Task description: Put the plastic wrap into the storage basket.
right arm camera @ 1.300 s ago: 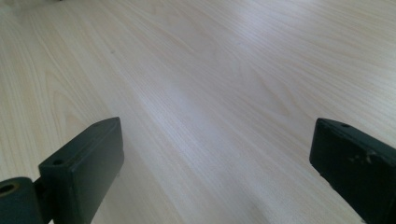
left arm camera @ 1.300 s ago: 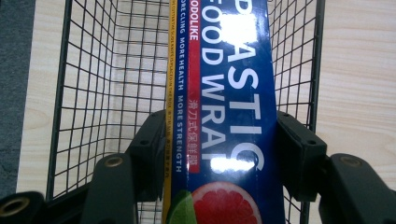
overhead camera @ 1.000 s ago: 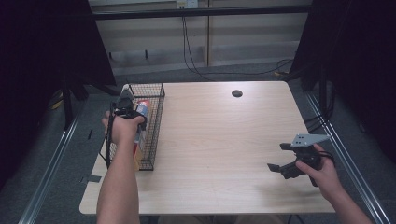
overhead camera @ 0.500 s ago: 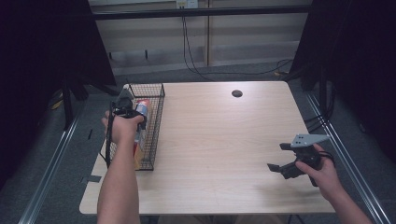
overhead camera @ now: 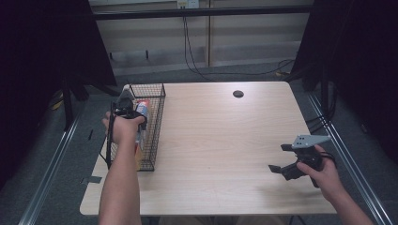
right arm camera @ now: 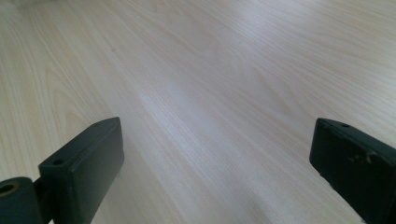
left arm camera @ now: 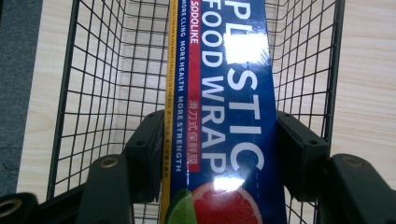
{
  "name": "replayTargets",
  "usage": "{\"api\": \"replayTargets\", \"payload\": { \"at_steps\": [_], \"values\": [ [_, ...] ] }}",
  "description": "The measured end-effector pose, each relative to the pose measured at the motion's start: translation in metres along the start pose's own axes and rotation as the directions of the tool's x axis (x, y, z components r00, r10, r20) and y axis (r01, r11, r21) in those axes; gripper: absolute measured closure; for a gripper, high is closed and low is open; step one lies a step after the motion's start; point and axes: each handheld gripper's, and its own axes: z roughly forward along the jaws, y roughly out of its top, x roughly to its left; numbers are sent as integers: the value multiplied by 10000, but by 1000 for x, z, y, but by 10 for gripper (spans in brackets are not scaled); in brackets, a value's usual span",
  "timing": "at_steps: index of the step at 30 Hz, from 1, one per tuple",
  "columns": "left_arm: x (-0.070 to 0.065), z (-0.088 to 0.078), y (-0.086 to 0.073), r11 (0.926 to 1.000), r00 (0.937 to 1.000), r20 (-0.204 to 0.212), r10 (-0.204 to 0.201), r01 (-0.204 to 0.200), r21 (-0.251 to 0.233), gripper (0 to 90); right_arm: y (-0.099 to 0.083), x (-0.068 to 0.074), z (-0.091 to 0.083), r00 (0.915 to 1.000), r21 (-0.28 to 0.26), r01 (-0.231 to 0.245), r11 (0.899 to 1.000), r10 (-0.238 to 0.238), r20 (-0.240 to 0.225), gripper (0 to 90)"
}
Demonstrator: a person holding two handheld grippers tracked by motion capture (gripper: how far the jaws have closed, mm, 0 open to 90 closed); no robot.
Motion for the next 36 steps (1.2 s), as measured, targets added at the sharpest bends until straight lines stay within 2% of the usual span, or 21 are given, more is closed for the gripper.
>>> {"api": "replayTargets", "payload": {
  "at_steps": [10, 14, 15, 19, 21, 22, 24, 30, 36],
  "values": [
    [-1, -2, 1, 9994, 9996, -57, 265, -266, -205, 368, 0, 0, 0, 10000, 9, 4, 10000, -4, 3, 27],
    [1, -4, 1, 9995, 9998, 164, 126, -121, -284, 320, 0, 0, 0, 10000, 30, 25, 10000, -25, -6, 27],
    [1, -5, 1, 9995, 9998, 212, -27, 33, -327, 308, 0, 0, 0, 10000, 37, 50, 10000, -50, -13, 27],
    [1, -7, 0, 9990, 9996, 240, 138, -128, -424, 292, 0, 0, 0, 10000, 28, 46, 10000, -46, -53, 27],
    [0, -8, 0, 9991, 9994, 350, 82, -68, -407, 274, 1, 0, 0, 10000, 26, 42, 10000, -41, -51, 27],
    [1, -9, 0, 9991, 9991, 347, 250, -238, -347, 264, 1, 0, 0, 10000, 48, 48, 10000, -48, -18, 27],
    [-1, -10, 0, 9988, 9988, 466, 137, -115, -466, 242, 1, 0, 1, 10000, 45, 64, 10000, -64, -38, 27],
    [-4, -20, 1, 9976, 9982, 569, 188, -150, -677, 185, 0, 0, 0, 10000, 27, 38, 10000, -38, -27, 27],
    [-11, -29, 1, 9968, 9959, 883, 218, -150, -780, 152, 0, 0, -1, 10000, -35, 53, 10000, -53, 14, 27]
  ]
}}
